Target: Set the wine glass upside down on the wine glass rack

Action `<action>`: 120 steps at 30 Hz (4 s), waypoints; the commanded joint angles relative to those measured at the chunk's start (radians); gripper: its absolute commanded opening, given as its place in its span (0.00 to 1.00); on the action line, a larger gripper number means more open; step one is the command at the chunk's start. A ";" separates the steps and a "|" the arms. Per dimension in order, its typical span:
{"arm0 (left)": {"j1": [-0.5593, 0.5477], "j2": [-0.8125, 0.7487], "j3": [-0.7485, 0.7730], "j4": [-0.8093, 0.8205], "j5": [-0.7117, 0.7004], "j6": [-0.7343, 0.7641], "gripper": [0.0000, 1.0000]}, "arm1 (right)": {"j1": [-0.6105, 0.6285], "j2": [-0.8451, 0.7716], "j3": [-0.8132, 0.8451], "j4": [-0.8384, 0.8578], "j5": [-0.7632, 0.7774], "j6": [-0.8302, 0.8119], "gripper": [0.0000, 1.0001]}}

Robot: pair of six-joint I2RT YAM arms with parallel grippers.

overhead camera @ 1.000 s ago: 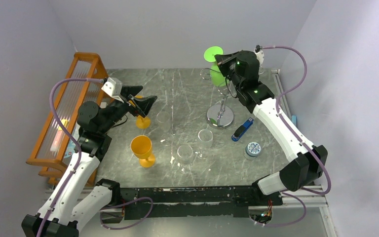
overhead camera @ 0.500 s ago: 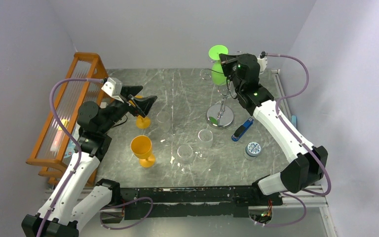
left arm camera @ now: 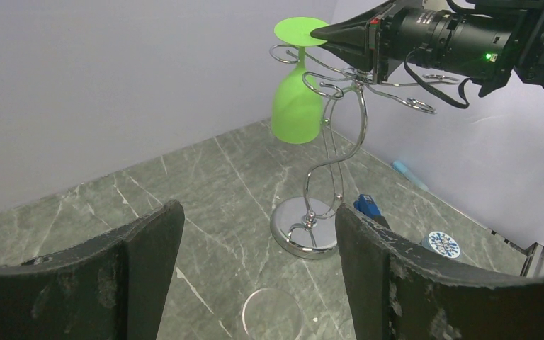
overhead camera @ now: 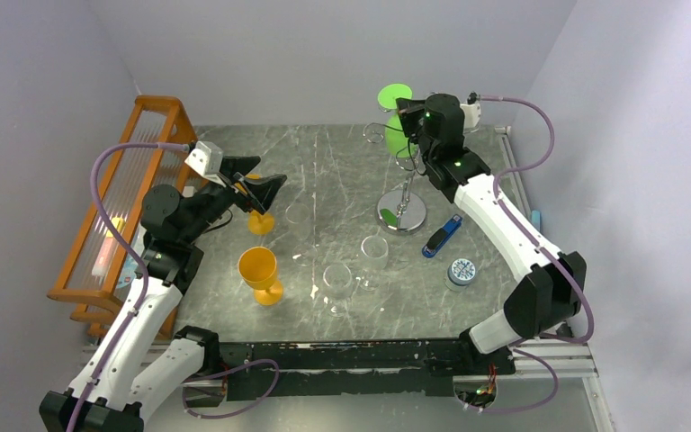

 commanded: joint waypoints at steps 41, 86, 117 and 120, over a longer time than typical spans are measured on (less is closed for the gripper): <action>-0.185 1.194 1.085 0.120 0.188 -1.104 0.60 | -0.101 -0.090 -0.132 0.185 -0.269 -0.008 0.00; -0.246 1.303 1.187 0.093 0.049 -1.135 0.05 | -0.135 -0.293 -0.180 0.033 -0.278 -0.111 0.60; -0.222 1.095 0.950 -0.008 -0.027 -1.079 0.13 | -0.135 -0.624 -0.273 -0.352 -0.503 -0.573 0.82; -0.222 1.089 0.953 -0.044 -0.005 -1.045 0.16 | -0.135 -0.637 -0.292 -0.384 -0.520 -0.634 0.84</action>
